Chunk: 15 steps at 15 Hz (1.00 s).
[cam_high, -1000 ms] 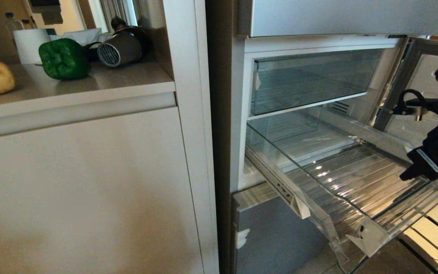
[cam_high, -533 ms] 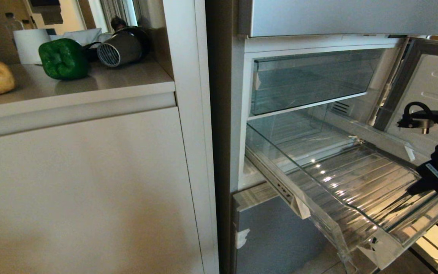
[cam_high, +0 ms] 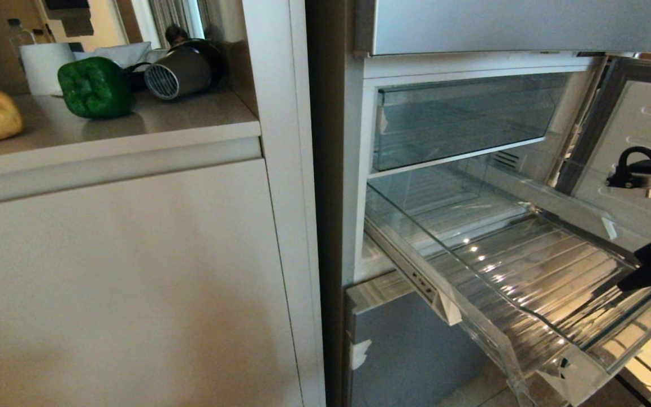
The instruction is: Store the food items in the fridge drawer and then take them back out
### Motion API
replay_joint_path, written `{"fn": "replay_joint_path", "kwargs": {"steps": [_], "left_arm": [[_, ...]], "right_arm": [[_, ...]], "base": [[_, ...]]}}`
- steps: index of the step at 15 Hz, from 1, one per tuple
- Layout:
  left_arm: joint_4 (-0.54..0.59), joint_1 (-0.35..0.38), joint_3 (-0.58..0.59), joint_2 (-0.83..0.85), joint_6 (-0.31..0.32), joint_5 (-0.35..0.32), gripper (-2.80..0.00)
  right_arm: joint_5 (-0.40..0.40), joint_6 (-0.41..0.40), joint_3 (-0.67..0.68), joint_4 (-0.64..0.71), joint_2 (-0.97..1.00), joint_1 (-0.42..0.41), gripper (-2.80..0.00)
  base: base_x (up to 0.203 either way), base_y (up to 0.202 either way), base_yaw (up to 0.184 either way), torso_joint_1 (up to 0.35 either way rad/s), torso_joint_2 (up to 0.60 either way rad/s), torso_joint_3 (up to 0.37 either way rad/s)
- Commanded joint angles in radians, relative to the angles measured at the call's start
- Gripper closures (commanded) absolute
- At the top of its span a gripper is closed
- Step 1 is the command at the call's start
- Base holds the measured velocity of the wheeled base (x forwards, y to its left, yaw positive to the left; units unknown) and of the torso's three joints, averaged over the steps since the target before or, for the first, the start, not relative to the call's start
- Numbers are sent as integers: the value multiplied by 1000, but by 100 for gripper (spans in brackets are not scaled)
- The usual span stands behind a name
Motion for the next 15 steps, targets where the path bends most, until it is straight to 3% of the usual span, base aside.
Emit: {"fn": "replay_joint_path", "kwargs": {"steps": [1,10,15], "left_arm": [[0,0,11,0,0,0,0],[0,0,11,0,0,0,0],[0,0,11,0,0,0,0]], "right_arm": [[1,1,-10,0,-11,1,0],[11,13,12,-48,-240,1,0],[-18,74,197,-125,-542,-4,0]], "base": [[0,0,0,0,0,0],[0,0,0,0,0,0],[0,0,0,0,0,0]]}}
